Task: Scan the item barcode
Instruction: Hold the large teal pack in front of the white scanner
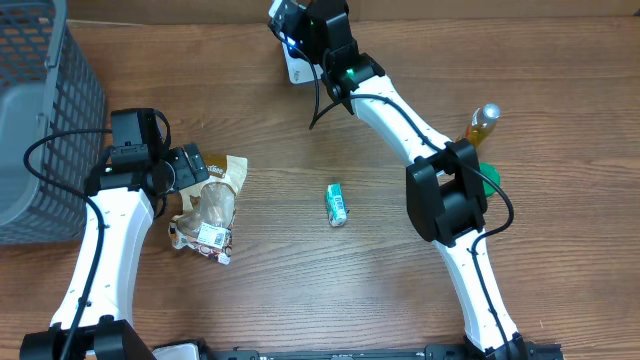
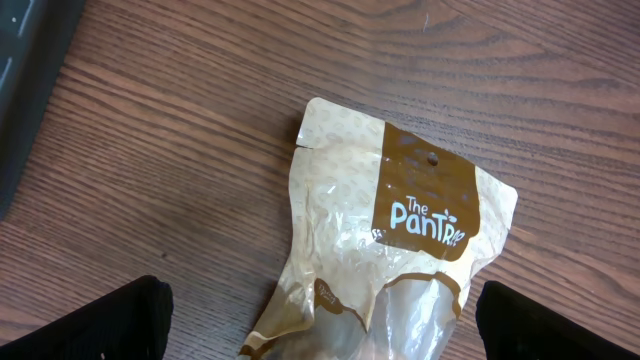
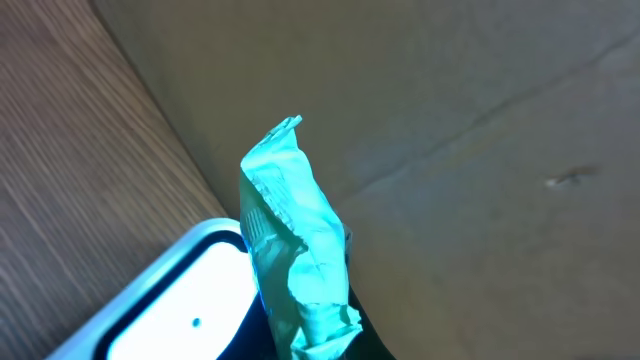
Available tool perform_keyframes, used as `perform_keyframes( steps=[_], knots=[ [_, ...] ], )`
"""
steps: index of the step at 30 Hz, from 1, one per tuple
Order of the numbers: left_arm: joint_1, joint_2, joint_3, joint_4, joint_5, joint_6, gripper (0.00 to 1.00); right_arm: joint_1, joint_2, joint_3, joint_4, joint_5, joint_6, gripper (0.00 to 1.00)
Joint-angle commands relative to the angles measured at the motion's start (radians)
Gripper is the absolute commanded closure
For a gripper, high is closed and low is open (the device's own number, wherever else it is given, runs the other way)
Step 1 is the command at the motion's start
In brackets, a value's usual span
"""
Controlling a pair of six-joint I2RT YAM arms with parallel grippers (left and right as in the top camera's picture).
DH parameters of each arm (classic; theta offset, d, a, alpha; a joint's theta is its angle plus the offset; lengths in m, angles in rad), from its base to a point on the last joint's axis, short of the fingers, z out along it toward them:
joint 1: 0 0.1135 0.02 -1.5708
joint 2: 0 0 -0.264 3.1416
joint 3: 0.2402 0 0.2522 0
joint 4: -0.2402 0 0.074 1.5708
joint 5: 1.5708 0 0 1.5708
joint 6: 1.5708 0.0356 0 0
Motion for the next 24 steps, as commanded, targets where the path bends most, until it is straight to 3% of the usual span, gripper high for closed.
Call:
perform_keyframes(
  steps=[1, 24],
  knots=[
    [0.0, 0.004, 0.02, 0.001, -0.006, 0.008, 0.0, 0.005, 0.007, 0.017, 0.003, -0.023, 0.085, 0.96],
    [0.0, 0.004, 0.02, 0.001, -0.005, 0.008, 0.01, 0.021, 0.007, 0.017, -0.275, -0.218, 0.1, 0.96]
  ],
)
